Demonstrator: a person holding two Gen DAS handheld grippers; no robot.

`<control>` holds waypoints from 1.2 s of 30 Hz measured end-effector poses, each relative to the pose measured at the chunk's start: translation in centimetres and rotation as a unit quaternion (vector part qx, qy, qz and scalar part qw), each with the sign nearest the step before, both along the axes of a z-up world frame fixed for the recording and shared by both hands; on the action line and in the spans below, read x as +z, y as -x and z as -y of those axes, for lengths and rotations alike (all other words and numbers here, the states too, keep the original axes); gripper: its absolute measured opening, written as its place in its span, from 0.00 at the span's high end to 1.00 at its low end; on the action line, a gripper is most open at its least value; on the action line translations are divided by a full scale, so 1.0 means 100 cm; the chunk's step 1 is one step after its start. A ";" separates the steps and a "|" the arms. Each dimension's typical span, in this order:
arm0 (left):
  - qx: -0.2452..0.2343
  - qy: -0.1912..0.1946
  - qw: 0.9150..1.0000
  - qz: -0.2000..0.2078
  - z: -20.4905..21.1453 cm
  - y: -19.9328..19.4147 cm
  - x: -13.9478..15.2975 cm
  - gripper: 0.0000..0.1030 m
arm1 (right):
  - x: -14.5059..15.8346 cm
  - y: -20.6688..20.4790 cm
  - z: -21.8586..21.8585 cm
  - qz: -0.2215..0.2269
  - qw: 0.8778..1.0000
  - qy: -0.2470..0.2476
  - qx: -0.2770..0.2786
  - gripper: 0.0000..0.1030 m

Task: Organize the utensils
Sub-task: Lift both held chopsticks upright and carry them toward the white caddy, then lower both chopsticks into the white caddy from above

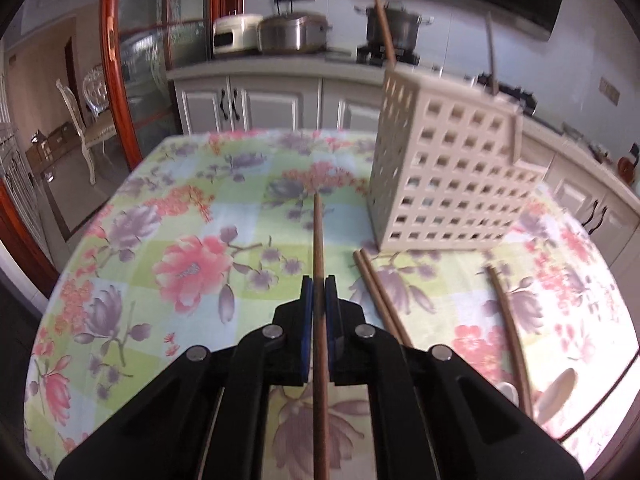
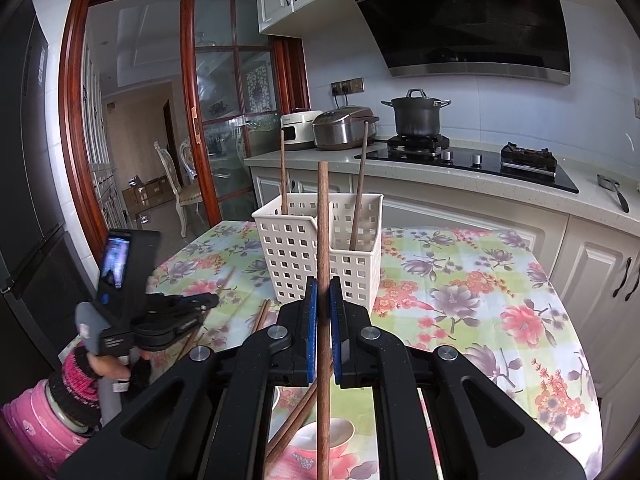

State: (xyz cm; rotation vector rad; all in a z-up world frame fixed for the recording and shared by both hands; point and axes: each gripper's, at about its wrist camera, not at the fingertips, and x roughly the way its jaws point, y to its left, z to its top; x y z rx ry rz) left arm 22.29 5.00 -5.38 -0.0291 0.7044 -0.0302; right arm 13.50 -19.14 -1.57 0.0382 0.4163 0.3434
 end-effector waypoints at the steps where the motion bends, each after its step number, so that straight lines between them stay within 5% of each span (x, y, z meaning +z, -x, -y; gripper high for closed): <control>1: 0.000 0.002 1.000 0.014 0.000 0.009 0.006 0.94 | 0.001 0.001 0.000 0.001 1.000 0.000 0.000 0.93; 10: 0.002 -0.002 0.992 0.127 0.004 0.076 0.042 0.94 | 0.007 0.010 -0.003 0.010 1.000 0.005 0.004 0.93; 36: -0.007 -0.009 0.978 0.208 0.013 0.130 0.084 0.94 | 0.020 0.025 -0.001 0.030 1.000 0.002 0.009 0.93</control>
